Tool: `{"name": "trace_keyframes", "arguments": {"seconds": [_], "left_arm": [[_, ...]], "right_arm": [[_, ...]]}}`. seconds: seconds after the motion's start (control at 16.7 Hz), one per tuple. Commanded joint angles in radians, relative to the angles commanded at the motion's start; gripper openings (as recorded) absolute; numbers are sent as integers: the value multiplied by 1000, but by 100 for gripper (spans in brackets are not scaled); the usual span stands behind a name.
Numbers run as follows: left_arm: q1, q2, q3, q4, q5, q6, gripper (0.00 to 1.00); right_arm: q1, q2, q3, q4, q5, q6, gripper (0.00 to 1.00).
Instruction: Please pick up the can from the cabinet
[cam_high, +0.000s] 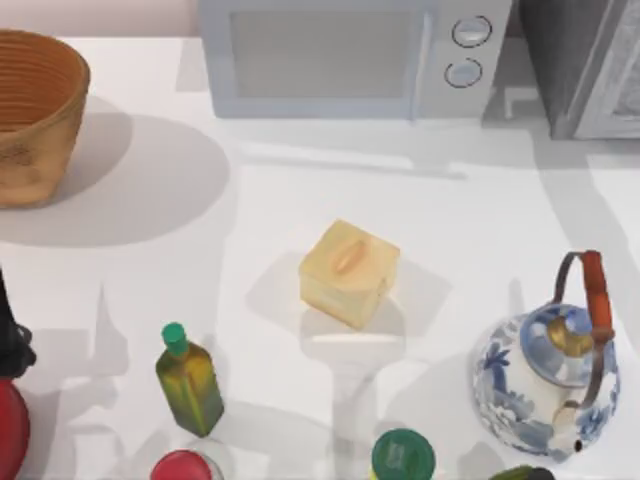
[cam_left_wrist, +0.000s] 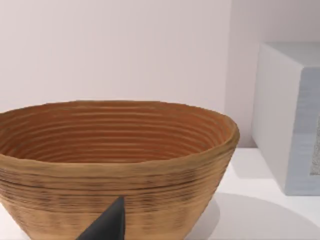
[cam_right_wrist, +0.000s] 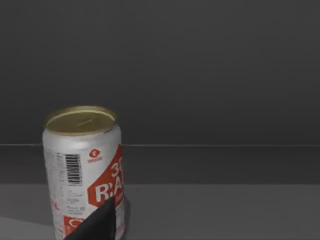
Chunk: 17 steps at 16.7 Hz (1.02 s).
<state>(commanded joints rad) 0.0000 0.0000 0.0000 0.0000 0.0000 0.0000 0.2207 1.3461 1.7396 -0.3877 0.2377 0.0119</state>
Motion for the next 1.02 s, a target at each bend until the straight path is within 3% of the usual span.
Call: {"name": "trace_keyframes", "arguments": {"seconds": [0.42, 1.02], "left_arm": [[0, 0, 0, 0, 0, 0, 100], [0, 0, 0, 0, 0, 0, 100]], "right_arm": [[209, 97, -41, 135, 215, 2, 100], [161, 230, 90, 137, 169, 2, 100]]}}
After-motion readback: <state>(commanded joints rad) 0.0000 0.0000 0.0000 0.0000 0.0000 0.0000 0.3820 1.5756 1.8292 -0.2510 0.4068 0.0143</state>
